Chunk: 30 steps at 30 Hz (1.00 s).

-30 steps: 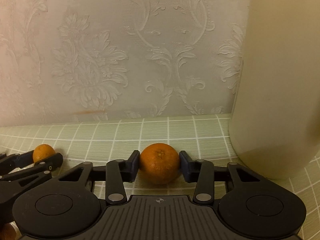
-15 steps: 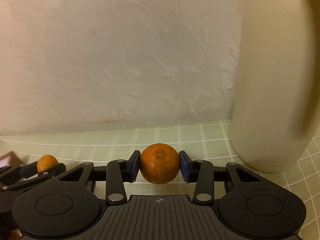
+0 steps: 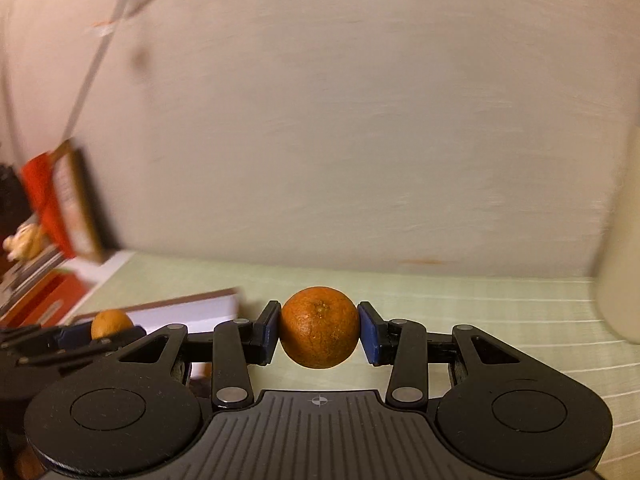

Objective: Organize fruits
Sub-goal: 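Carry both held mandarins over the white box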

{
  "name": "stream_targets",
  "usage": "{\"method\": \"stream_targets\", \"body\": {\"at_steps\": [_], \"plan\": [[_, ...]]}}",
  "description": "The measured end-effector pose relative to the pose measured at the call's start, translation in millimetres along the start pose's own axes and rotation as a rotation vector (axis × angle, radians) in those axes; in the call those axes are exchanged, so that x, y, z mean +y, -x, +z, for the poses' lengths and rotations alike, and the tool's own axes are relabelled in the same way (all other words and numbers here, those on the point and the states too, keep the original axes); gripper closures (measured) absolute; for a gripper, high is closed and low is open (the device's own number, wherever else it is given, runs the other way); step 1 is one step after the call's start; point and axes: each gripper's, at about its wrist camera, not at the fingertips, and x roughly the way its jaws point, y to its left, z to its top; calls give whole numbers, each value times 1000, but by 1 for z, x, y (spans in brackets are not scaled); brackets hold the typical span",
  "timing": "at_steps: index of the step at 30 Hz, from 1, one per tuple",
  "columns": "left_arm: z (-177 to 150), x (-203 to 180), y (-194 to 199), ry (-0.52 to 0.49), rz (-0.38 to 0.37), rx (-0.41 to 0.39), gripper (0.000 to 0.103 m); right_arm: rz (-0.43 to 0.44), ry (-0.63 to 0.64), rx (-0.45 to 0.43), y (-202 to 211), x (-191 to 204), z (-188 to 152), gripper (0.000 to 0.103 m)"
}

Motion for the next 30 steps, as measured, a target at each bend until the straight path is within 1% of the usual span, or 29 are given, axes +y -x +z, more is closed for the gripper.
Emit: {"method": "stream_targets", "body": {"at_steps": [3, 6, 9, 12, 16, 20, 30], "plan": [[-10, 35, 9, 31, 60, 6, 75, 52, 30, 16, -5, 36, -7, 61], [-19, 66, 10, 70, 104, 20, 75, 89, 62, 27, -12, 70, -12, 61], [-26, 94, 5, 102, 144, 33, 75, 107, 88, 44, -22, 95, -18, 61], [-34, 116, 2, 129, 172, 53, 75, 101, 107, 56, -31, 114, -24, 61], [-44, 135, 0, 146, 192, 75, 75, 85, 116, 70, -42, 120, -35, 61], [-49, 144, -1, 158, 188, 80, 75, 74, 111, 79, -51, 118, -39, 61], [-49, 138, -10, 152, 173, 77, 75, 77, 101, 90, -62, 117, -40, 61]]}}
